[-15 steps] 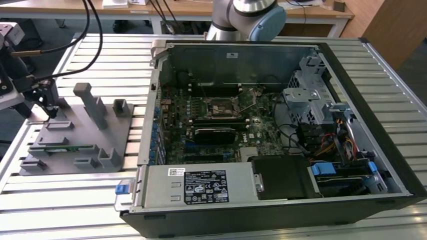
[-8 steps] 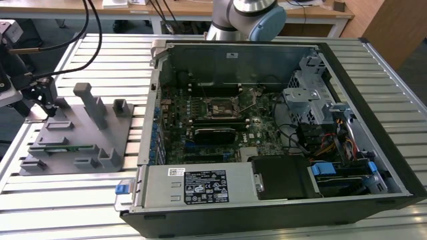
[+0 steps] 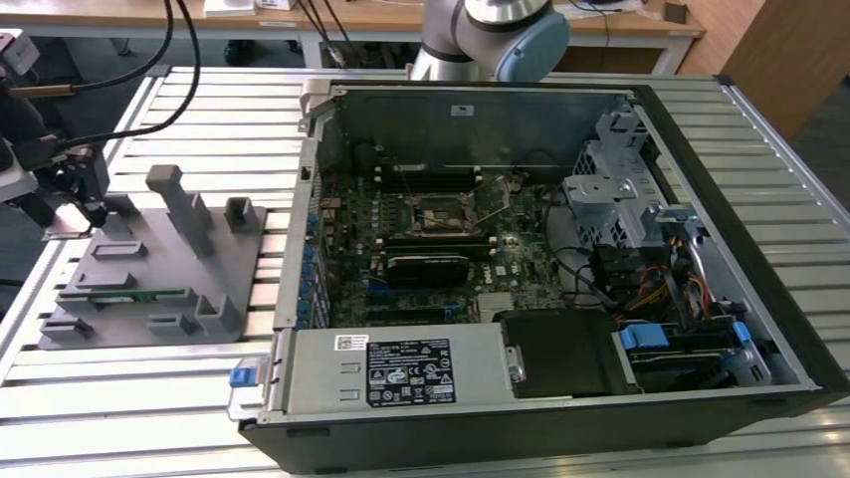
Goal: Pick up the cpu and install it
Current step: 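Pick up the cpu and move it towards the insertion slot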
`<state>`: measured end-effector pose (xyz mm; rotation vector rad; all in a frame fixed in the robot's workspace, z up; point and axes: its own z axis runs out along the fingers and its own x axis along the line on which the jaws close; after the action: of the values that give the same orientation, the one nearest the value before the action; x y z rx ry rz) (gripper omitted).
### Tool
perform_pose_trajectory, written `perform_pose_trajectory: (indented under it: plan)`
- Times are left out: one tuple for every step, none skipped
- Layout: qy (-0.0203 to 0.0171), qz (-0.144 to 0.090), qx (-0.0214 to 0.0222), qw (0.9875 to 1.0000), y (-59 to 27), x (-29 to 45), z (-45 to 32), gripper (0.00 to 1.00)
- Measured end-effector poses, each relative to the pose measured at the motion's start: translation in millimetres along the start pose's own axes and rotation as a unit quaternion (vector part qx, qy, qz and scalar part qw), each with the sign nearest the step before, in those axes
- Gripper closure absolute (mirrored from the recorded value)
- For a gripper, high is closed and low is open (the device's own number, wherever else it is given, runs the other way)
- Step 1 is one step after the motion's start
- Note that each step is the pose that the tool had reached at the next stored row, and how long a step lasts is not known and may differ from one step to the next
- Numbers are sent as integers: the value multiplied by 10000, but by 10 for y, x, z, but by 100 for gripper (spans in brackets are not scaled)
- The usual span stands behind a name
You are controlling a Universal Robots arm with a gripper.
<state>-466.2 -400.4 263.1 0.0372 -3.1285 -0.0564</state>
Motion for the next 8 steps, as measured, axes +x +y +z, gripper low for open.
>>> perform_pose_trajectory:
  plan:
    - [-2,0,0,10000,1,1,-21,46]
    - [-4,0,0,10000,2,2,-39,46]
    - [-6,0,0,10000,3,2,-58,46]
    - [-7,0,0,10000,3,2,-74,46]
    - [-8,0,0,10000,4,3,-88,46]
    - [-9,0,0,10000,5,3,-103,46]
    - [-10,0,0,10000,6,3,-117,46]
    - [-11,0,0,10000,6,3,-130,46]
